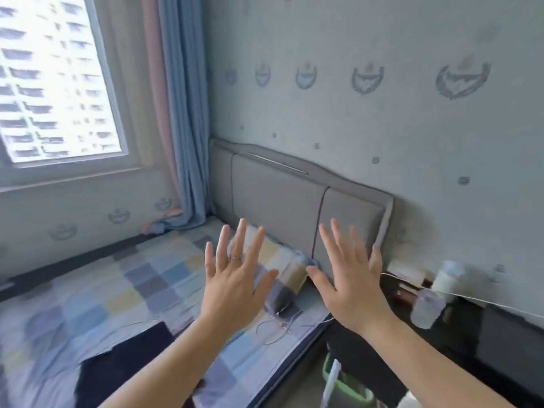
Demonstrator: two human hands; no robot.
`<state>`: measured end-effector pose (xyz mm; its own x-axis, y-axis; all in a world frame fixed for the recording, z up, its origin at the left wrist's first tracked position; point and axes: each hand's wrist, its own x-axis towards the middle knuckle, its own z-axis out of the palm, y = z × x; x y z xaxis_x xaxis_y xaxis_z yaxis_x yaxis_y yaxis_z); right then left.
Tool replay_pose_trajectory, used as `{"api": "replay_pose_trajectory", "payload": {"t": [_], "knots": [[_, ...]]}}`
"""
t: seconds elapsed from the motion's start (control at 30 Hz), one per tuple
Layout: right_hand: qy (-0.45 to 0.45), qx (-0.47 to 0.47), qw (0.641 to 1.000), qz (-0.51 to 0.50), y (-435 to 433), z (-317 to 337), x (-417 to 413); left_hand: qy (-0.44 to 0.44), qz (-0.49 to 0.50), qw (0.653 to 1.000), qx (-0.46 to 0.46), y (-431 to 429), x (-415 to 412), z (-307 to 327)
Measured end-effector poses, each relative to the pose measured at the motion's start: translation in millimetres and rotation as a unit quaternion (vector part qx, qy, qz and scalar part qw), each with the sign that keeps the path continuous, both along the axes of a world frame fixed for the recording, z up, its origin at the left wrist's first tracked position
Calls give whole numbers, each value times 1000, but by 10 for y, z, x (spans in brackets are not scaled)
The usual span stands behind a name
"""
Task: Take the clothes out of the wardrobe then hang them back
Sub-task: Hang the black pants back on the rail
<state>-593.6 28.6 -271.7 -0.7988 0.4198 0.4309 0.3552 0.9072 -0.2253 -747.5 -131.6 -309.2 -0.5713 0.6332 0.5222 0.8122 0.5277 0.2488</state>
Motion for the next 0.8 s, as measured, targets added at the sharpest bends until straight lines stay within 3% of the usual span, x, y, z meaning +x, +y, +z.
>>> {"api": "replay_pose_trajectory", "payload": {"t": [0.2,0.4,0.8], "knots": [[-81,-103,985,108,-659,-968,-1088,-82,156,980,-91,-1095,-591,-889],[-157,-133,959,196,-1051,-1585,-2081,-179,268,936,-139,-1770,-1119,-1482],[-305,-183,887,295,-1318,-2380,-3972,-363,429,820,-104,-2291,-2263,-2186]]}}
